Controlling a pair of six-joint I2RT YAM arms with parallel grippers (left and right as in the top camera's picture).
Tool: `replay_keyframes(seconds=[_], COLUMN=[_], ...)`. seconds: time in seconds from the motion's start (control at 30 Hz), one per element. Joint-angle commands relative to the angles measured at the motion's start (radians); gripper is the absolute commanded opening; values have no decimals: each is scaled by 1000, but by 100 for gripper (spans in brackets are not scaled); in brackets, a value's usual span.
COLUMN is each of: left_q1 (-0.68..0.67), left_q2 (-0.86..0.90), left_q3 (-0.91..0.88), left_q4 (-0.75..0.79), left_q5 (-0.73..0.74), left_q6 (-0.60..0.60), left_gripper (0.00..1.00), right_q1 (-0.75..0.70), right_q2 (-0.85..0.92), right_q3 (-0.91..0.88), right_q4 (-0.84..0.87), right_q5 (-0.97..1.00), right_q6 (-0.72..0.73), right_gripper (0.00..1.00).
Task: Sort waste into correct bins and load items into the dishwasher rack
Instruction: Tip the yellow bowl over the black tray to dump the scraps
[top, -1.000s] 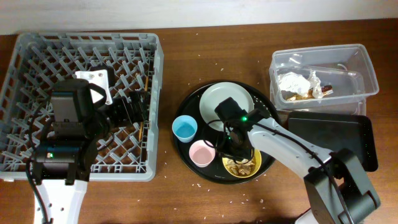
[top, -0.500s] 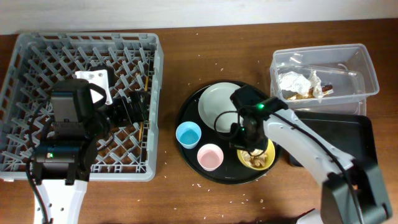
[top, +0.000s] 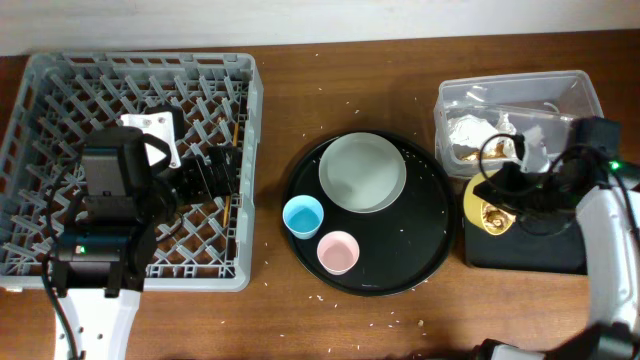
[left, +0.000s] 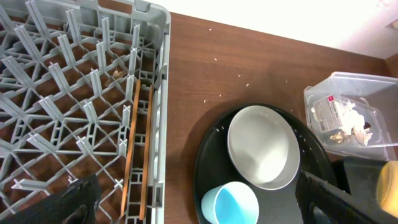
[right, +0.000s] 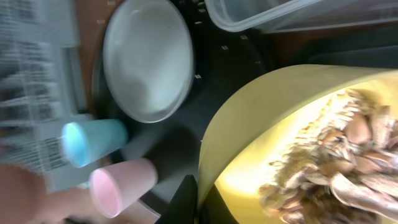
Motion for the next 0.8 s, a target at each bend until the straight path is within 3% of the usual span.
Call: replay_keyframes(seconds=[0.0, 0.17, 0.33, 0.6, 0.73, 0.77], left_q1=[5, 5, 5, 5, 5, 5], left_q2=[-2, -2, -2, -2, -2, -2], left_q3=[16, 16, 16, 16, 16, 16], left_q4=[2, 2, 2, 2, 2, 2], left_q5=[11, 11, 11, 11, 11, 11], left_q6=[-2, -2, -2, -2, -2, -2], left_gripper=[99, 99, 99, 99, 99, 99], right_q1=[-174, -314, -419, -429, -434, -432], right_q2=[83, 143, 145, 145, 151, 151], right_q3=[-31, -83, -111, -216, -216, -216], right_q4=[-1, -16, -26, 97, 104, 80], right_q5=[-383, -579, -624, -706, -798, -812], right_q6=[-265, -501, -549, -589, -506, -601], right_gripper=[4, 4, 4, 4, 4, 4])
